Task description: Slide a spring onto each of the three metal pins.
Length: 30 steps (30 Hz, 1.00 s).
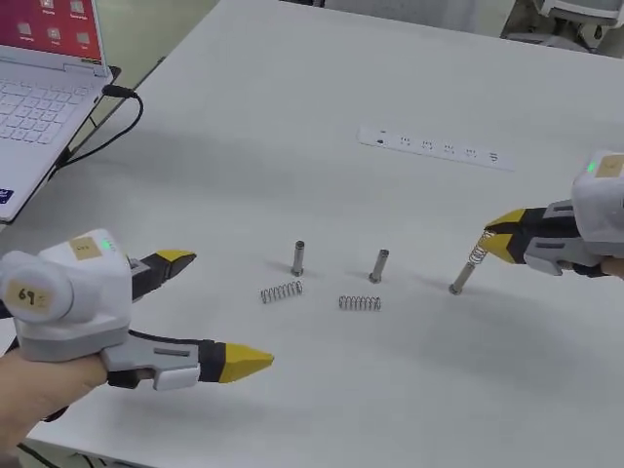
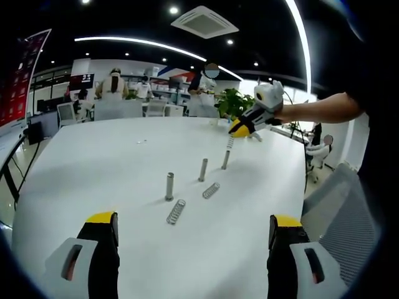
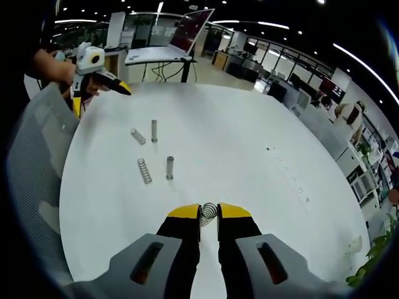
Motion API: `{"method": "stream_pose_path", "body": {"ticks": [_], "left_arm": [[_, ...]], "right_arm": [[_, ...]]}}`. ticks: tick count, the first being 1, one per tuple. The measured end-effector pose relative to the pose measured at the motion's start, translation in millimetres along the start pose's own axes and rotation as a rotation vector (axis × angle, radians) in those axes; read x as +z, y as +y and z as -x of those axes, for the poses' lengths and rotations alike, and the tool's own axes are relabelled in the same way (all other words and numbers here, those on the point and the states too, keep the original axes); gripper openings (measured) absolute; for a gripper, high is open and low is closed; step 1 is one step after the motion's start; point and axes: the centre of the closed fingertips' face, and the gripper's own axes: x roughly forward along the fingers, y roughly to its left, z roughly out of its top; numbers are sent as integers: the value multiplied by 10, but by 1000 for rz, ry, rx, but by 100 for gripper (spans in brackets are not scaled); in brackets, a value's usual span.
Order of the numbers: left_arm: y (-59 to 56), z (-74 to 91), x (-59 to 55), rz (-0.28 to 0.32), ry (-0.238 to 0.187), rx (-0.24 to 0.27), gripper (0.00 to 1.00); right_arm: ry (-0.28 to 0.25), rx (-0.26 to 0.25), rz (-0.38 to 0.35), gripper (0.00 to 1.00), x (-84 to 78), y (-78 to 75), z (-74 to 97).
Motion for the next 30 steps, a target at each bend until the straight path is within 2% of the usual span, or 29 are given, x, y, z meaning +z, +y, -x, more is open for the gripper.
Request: {"method": "stream_pose_path", "body": {"ticks": [30], "left_arm": [[14,7,-61,14,9,2,98]], "right_arm": [[18,15,-7,7,-82,27,-78]]}}
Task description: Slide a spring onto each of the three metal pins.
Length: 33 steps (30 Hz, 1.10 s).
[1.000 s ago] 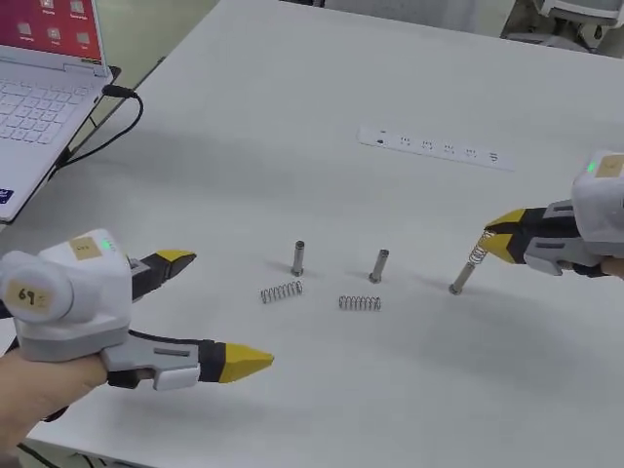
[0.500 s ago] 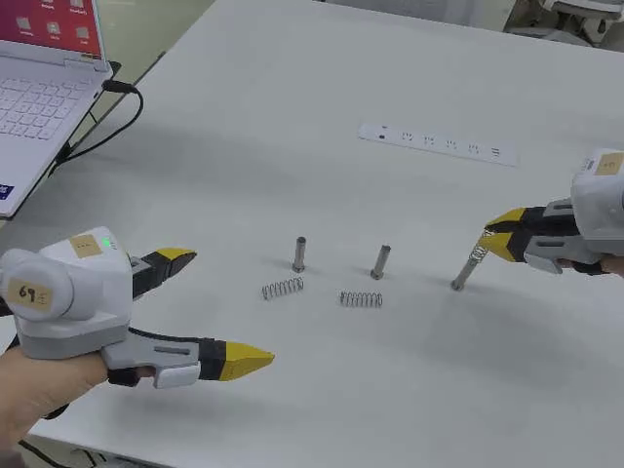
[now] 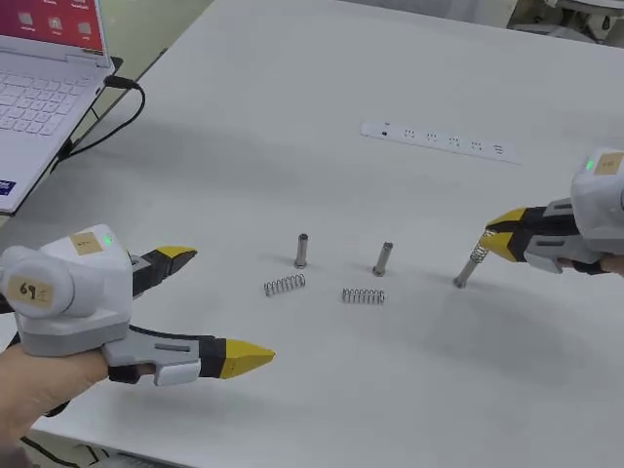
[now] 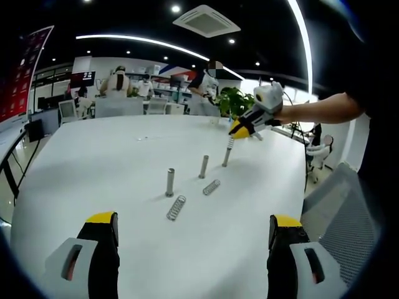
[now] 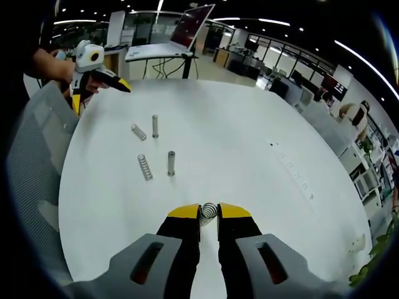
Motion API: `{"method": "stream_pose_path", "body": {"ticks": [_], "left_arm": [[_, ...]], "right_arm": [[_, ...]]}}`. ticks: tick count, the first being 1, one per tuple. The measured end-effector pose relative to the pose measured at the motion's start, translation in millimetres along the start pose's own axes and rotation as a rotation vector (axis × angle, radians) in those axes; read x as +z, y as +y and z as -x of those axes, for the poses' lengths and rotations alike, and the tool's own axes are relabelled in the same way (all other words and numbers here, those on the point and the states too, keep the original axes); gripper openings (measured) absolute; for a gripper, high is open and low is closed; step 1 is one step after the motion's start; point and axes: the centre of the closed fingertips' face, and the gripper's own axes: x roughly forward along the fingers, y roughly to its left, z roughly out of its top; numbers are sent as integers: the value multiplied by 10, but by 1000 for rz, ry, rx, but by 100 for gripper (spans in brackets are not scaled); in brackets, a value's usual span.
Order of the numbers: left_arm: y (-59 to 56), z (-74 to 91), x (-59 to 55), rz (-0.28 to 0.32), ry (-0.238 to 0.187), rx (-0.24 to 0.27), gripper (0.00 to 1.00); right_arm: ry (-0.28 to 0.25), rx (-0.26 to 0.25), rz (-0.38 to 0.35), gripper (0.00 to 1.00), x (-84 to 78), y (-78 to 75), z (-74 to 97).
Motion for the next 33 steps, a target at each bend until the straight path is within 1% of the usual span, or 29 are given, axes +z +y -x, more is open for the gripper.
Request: {"method": "stream_pose_path", "body": {"ticks": [8,18,23,33], "left_arm": [[8,2,-4,0,3,2,98],[30,8,-41,9,7,3,98],[40,2,-50,12,7,2,98],[52,-4,-55,14,5,4,98]], "right_arm": [[7,6,0,7,-35,16,-39],[36,22,-17,7,-155,62,-151],[55,36,-22,7,-208,96,-208],[102,57,-44,7,-378,159,-325]]}}
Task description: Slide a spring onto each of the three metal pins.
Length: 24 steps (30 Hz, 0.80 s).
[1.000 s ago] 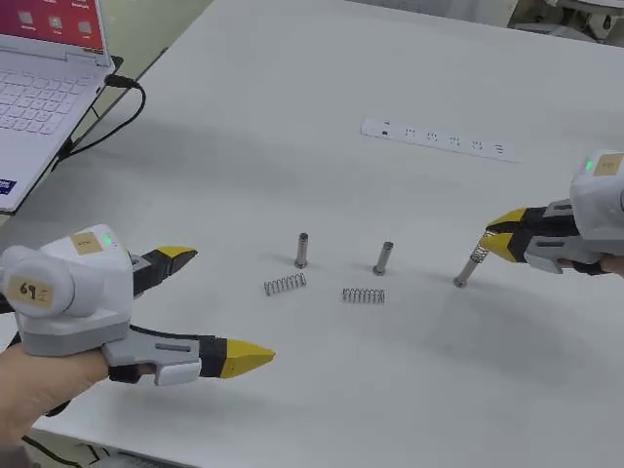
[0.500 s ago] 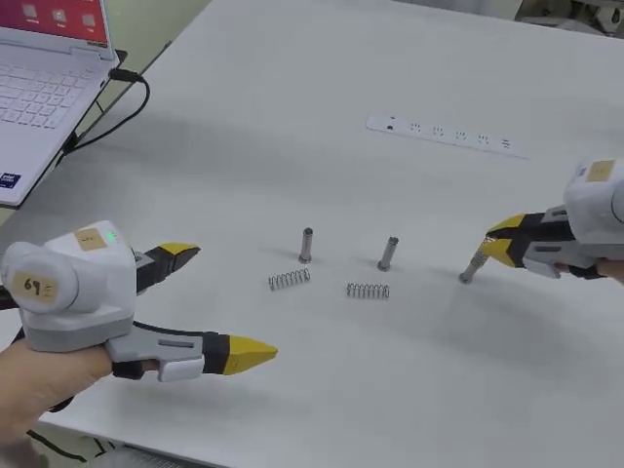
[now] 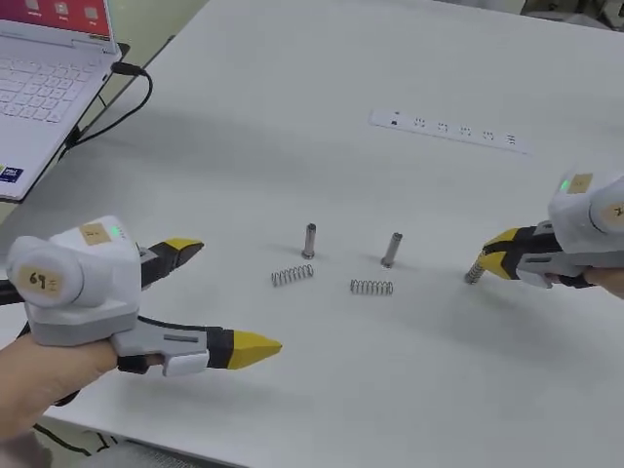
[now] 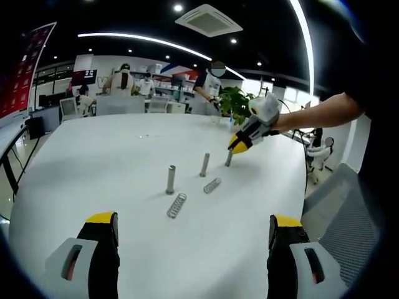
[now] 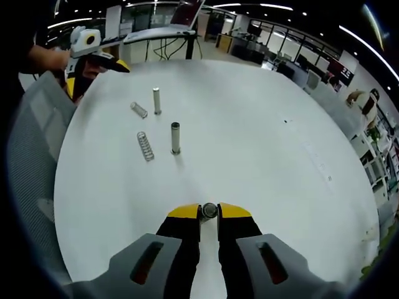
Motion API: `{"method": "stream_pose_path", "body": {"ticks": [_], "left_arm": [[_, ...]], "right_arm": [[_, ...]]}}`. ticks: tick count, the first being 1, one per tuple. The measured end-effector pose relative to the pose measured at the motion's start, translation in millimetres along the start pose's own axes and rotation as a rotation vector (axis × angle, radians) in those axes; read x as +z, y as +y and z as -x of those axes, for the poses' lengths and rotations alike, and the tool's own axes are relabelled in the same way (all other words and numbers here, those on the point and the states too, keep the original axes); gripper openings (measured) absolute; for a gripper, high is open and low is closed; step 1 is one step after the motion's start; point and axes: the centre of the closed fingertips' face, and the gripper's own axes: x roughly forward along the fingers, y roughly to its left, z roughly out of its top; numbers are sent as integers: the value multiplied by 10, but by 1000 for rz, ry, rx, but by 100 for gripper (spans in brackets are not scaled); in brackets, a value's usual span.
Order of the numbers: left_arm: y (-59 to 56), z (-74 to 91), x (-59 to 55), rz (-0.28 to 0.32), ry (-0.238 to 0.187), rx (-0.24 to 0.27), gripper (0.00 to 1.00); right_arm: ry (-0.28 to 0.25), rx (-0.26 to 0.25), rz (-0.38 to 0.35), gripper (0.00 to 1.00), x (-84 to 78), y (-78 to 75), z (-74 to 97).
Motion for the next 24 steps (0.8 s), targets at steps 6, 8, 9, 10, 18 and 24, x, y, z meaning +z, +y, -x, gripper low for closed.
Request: {"method": "stream_pose_path", "body": {"ticks": [6,8,9,10,18,24], "left_arm": [[-10,10,-25,4,5,-1,98],[-11,7,-29,2,6,-1,98],[-16,3,-30,1,8,-3,98],[-23,-2,-29,0,9,-5,98],[-41,-8,-10,0,5,-8,98],[-35,8,5,-1,3,-5,98]], "right_arm": [[-7,5,-42,8,16,-8,-4],[1,8,-36,8,12,-11,-8],[4,7,-35,8,13,-16,-10],[5,6,-35,8,14,-19,-11],[15,13,-83,17,-1,-17,-38],[5,-9,-100,21,11,-61,-14]]}}
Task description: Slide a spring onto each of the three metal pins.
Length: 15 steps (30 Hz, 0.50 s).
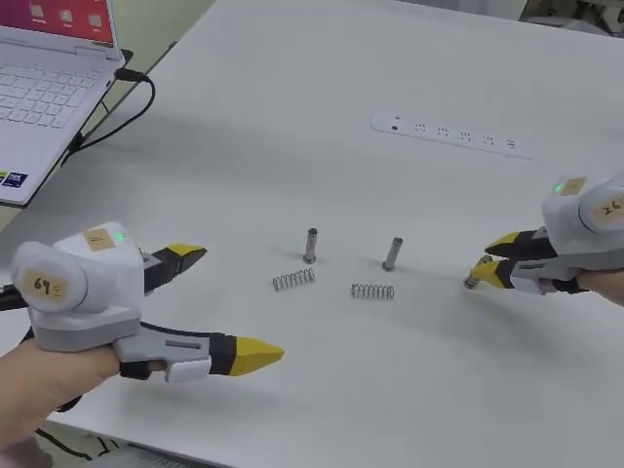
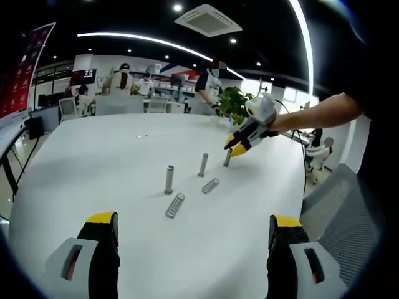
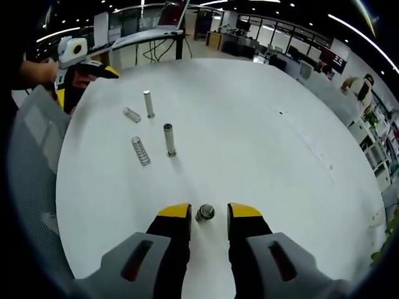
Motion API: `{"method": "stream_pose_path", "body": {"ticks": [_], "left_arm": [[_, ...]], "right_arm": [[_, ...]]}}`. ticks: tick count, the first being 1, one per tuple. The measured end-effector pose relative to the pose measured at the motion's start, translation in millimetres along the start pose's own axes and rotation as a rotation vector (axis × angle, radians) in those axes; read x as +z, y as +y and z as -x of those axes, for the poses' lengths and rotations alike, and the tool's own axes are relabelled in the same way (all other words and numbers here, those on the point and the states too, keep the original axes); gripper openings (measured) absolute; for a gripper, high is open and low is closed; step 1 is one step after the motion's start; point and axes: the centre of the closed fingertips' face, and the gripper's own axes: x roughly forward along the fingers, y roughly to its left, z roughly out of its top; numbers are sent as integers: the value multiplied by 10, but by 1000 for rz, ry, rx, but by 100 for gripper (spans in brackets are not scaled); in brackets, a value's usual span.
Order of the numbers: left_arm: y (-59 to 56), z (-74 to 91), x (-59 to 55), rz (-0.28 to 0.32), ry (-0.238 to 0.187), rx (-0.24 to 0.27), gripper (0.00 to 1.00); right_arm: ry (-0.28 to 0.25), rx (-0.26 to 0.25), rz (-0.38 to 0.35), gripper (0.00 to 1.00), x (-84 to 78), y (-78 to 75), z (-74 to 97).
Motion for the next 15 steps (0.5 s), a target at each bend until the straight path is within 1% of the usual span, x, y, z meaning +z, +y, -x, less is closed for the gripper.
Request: {"method": "stream_pose_path", "body": {"ticks": [1,3,10,15], "left_arm": [[-1,1,1,-1,1,-1,98],[-1,-3,12,-3,0,-2,98],[-21,-14,63,-8,-6,-6,98],[-37,-9,57,-11,-1,-8,98]], "right_arm": [[-3,2,-9,22,5,7,6],[-1,-9,-2,24,4,-2,14],[-9,-8,-18,25,4,16,37],[-27,-13,-45,30,7,37,60]]}}
